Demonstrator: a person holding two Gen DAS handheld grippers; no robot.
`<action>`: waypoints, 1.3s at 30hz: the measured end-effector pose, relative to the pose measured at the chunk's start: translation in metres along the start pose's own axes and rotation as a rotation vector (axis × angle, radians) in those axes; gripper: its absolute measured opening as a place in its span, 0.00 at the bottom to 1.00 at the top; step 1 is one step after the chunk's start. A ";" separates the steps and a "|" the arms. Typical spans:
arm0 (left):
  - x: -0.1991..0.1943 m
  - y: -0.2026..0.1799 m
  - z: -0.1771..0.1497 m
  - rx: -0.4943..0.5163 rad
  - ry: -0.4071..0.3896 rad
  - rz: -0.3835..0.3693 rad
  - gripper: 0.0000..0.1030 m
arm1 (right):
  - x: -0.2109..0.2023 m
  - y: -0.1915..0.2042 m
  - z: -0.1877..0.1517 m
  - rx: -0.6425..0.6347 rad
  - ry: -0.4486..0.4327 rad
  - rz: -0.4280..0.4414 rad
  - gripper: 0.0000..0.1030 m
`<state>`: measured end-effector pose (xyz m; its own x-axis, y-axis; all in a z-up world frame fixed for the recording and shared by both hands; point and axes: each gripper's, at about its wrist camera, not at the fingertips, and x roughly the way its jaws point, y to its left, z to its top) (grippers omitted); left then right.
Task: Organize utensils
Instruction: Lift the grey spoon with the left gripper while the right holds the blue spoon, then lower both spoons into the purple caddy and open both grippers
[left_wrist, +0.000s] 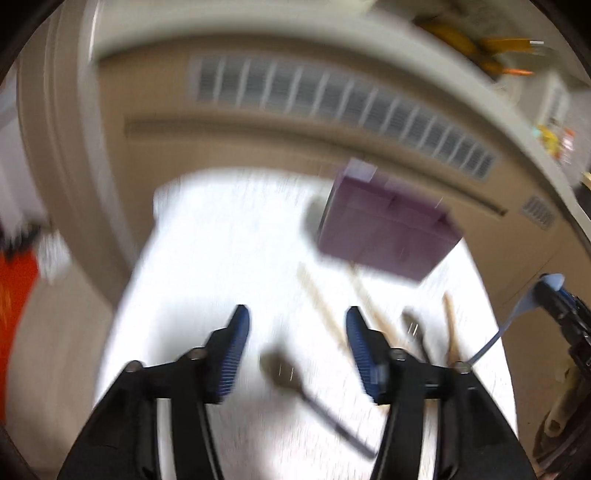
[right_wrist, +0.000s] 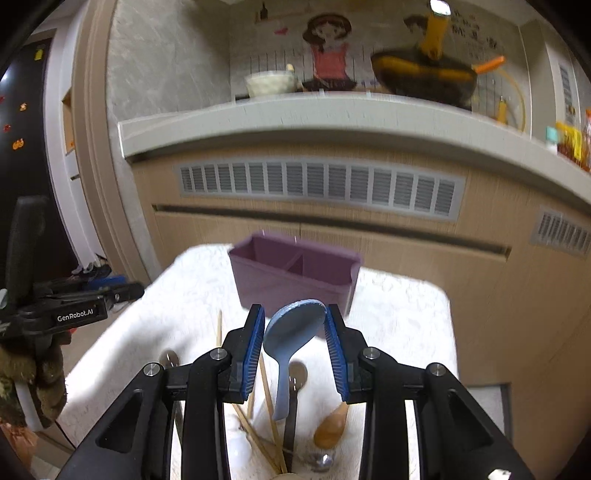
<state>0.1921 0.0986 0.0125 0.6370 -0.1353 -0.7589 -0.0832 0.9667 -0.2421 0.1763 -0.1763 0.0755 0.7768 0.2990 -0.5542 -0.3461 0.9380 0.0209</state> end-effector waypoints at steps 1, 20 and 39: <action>0.014 0.008 -0.007 -0.043 0.067 -0.005 0.56 | 0.005 -0.002 -0.005 0.005 0.015 0.003 0.30; 0.080 -0.034 -0.066 0.091 0.044 0.122 0.36 | 0.031 -0.015 -0.029 0.031 0.072 0.007 0.30; -0.063 -0.091 -0.014 0.323 -0.408 0.015 0.34 | -0.004 0.004 -0.012 -0.017 0.004 -0.005 0.30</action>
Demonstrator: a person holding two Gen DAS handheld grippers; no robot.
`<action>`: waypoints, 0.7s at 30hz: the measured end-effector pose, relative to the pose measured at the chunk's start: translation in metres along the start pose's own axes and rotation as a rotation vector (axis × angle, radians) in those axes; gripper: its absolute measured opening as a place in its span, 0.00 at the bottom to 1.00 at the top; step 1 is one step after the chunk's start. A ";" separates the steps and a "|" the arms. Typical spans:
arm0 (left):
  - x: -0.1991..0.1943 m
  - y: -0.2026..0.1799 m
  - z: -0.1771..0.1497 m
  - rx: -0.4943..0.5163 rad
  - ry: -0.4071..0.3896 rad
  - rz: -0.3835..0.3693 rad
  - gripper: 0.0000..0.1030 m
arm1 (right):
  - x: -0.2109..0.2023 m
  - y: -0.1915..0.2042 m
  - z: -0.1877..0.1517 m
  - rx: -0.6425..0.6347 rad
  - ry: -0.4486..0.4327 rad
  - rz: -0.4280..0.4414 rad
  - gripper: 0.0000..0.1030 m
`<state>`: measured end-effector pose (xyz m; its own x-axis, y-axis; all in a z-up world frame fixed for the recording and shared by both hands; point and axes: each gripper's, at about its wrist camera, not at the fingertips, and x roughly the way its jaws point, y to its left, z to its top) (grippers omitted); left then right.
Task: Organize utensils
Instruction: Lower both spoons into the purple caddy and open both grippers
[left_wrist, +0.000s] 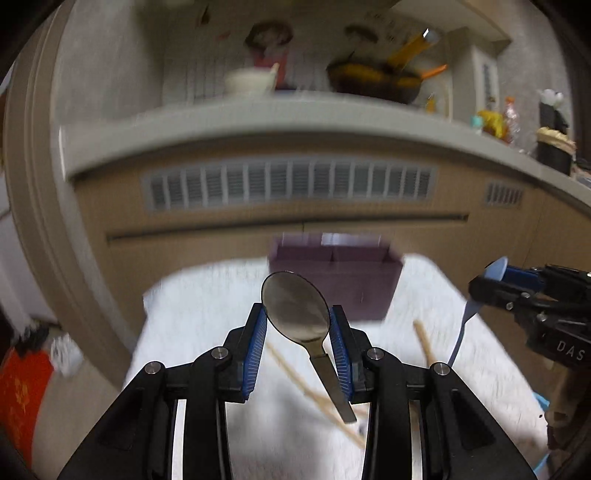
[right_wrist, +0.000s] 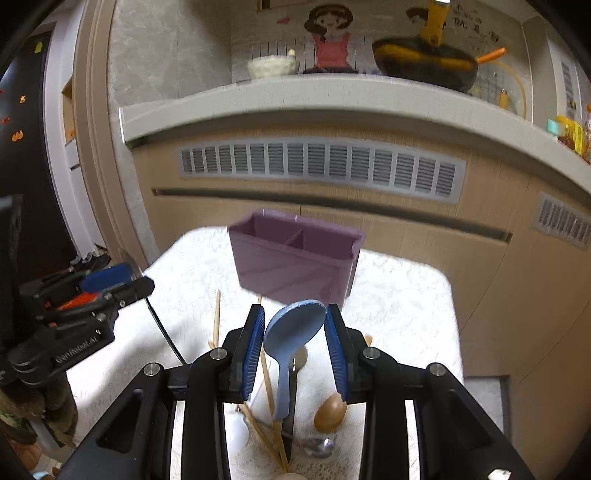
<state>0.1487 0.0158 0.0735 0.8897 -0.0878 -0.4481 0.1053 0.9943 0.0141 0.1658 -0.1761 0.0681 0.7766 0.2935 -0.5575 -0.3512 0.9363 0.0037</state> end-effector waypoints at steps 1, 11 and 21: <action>-0.004 -0.001 0.012 0.016 -0.028 -0.004 0.34 | -0.006 0.000 0.008 -0.001 -0.022 0.000 0.30; -0.013 0.011 0.132 0.129 -0.243 -0.028 0.35 | -0.038 -0.003 0.119 -0.099 -0.253 -0.100 0.30; 0.101 0.026 0.153 0.072 -0.141 -0.041 0.35 | 0.059 -0.015 0.156 -0.092 -0.214 -0.131 0.30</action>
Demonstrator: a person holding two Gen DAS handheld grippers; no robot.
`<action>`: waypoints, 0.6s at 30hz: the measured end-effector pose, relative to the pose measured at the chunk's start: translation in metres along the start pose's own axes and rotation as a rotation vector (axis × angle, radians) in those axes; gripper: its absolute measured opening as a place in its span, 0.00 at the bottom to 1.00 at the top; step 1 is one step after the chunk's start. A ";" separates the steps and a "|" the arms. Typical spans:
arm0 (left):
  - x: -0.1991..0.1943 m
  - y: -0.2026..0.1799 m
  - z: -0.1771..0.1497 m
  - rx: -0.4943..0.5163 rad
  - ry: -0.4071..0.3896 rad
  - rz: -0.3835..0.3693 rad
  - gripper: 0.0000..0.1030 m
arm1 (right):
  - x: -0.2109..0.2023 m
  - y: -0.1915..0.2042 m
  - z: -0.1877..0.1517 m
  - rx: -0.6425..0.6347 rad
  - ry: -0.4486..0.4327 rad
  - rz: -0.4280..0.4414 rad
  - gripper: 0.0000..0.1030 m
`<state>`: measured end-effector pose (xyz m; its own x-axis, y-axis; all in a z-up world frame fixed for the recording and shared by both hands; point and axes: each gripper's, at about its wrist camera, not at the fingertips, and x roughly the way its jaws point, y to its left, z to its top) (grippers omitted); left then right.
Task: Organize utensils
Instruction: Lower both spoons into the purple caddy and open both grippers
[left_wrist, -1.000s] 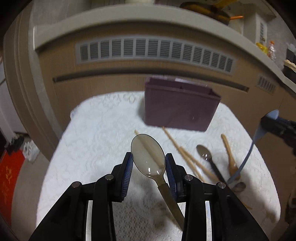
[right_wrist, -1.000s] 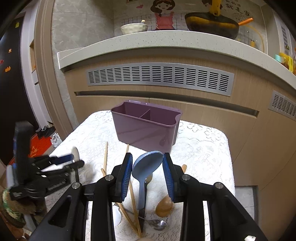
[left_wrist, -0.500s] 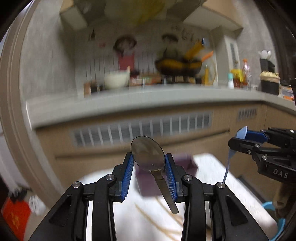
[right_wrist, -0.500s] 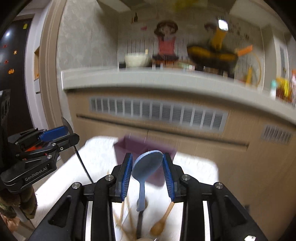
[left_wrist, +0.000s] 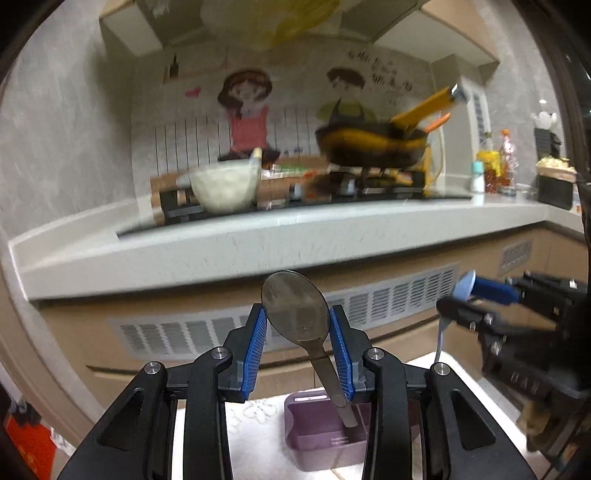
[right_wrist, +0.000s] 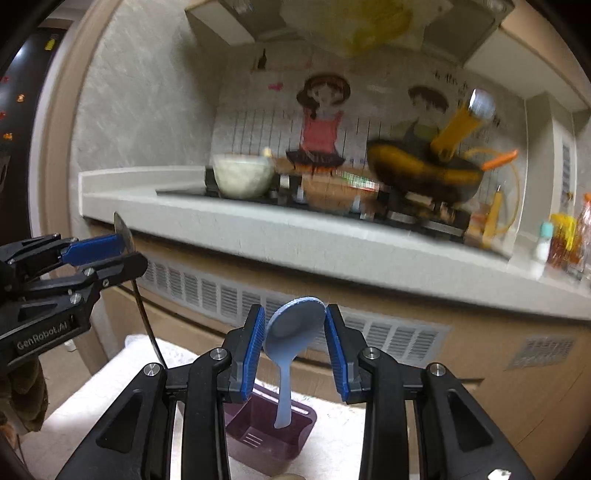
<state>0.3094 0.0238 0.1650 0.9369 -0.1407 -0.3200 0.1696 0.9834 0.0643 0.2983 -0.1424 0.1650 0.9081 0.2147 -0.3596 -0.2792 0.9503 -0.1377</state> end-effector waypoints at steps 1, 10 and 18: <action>0.012 -0.001 -0.006 -0.002 0.018 -0.001 0.35 | 0.012 0.000 -0.006 0.006 0.021 0.002 0.30; 0.091 -0.008 -0.066 -0.057 0.199 -0.080 0.63 | 0.082 -0.003 -0.066 0.076 0.223 0.108 0.67; 0.069 0.014 -0.111 -0.226 0.258 -0.007 0.85 | 0.056 -0.007 -0.092 0.074 0.189 0.068 0.84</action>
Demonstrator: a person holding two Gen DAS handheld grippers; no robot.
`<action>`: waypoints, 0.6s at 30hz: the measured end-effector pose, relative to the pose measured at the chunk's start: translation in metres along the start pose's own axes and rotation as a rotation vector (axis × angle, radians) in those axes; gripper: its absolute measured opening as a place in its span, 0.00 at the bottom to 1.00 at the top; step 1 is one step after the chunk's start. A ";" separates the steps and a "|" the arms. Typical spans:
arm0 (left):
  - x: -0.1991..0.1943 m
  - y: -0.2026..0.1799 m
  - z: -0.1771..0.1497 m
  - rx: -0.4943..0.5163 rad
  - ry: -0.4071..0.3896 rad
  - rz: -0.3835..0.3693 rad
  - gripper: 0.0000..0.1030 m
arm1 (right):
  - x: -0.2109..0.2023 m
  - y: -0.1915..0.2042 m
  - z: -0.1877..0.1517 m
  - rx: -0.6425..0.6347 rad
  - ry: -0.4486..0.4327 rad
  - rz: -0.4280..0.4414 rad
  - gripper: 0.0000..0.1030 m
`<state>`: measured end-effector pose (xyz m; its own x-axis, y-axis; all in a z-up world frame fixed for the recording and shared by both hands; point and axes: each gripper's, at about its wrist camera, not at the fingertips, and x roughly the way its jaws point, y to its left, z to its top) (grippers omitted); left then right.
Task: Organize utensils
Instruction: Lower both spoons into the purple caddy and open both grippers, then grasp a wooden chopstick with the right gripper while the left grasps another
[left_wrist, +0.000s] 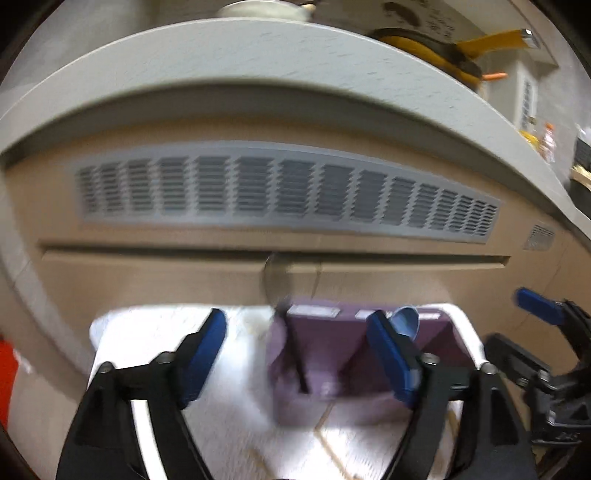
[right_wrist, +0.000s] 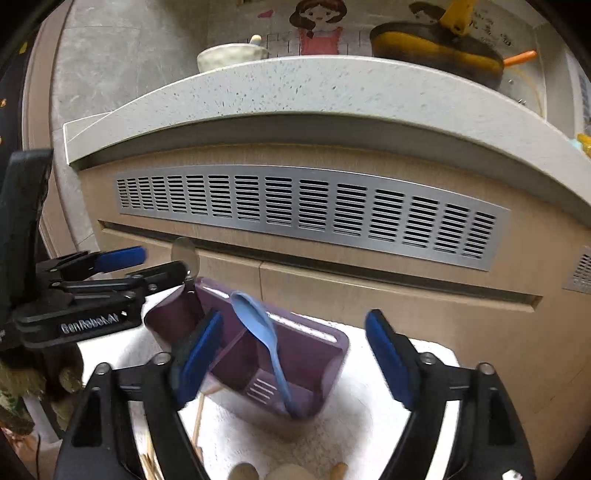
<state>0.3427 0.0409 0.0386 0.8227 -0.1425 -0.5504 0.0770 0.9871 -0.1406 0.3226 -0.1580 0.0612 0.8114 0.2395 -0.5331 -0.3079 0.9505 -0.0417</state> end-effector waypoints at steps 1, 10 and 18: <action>-0.004 0.003 -0.007 -0.010 0.007 0.009 0.89 | -0.007 0.001 -0.007 -0.009 -0.010 -0.012 0.91; -0.046 0.011 -0.086 -0.034 0.061 0.003 1.00 | -0.031 0.028 -0.079 -0.092 0.057 -0.086 0.99; -0.057 0.018 -0.139 -0.011 0.151 0.008 1.00 | -0.014 0.045 -0.136 -0.037 0.327 0.137 0.45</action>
<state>0.2189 0.0566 -0.0465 0.7289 -0.1452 -0.6691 0.0638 0.9874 -0.1448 0.2296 -0.1455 -0.0478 0.5612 0.2825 -0.7780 -0.4253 0.9048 0.0217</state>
